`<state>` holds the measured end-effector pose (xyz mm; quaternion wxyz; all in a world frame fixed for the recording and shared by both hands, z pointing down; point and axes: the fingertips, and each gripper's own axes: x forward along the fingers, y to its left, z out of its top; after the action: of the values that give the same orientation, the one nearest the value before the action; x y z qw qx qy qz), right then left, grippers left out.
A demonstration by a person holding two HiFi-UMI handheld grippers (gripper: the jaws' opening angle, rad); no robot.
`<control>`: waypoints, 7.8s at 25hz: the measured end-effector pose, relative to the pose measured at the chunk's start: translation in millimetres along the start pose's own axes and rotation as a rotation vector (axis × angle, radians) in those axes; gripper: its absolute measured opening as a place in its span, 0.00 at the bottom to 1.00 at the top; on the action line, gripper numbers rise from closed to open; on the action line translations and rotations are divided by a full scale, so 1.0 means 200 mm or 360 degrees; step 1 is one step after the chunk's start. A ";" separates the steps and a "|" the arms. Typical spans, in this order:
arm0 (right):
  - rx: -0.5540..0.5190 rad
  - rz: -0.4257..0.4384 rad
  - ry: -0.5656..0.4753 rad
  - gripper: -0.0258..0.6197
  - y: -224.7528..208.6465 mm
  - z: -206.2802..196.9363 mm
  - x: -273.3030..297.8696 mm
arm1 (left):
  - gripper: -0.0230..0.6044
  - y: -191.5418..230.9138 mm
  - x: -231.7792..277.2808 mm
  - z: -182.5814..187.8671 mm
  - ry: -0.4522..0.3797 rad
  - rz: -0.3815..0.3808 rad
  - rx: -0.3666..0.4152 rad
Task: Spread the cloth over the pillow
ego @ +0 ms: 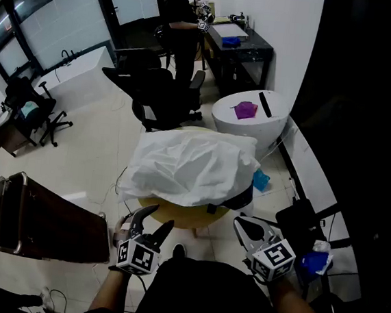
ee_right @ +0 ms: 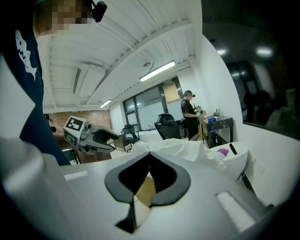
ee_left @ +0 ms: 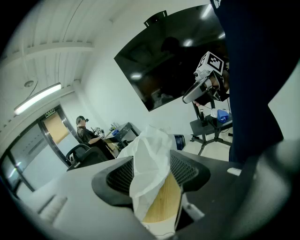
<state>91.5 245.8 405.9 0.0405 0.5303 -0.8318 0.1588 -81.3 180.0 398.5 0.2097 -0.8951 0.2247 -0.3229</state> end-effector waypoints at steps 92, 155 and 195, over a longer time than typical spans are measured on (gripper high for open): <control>-0.1233 0.1350 0.1721 0.14 0.11 -0.35 2.50 | 0.12 0.25 0.11 -1.07 0.0293 -0.0618 -0.0343; -0.1550 0.0546 0.1363 0.09 -0.32 -0.10 3.52 | 0.04 1.16 0.59 -2.30 0.0830 -0.0238 -0.0426; -0.1169 0.0914 0.0739 0.26 0.29 0.35 3.06 | 0.10 0.40 0.36 -1.93 0.0601 -0.0486 -0.0259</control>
<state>-219.2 -285.9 470.6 0.3621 0.1823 -0.9138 -0.0253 -311.5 -12.7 662.7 0.0402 -0.8565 0.1472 -0.4930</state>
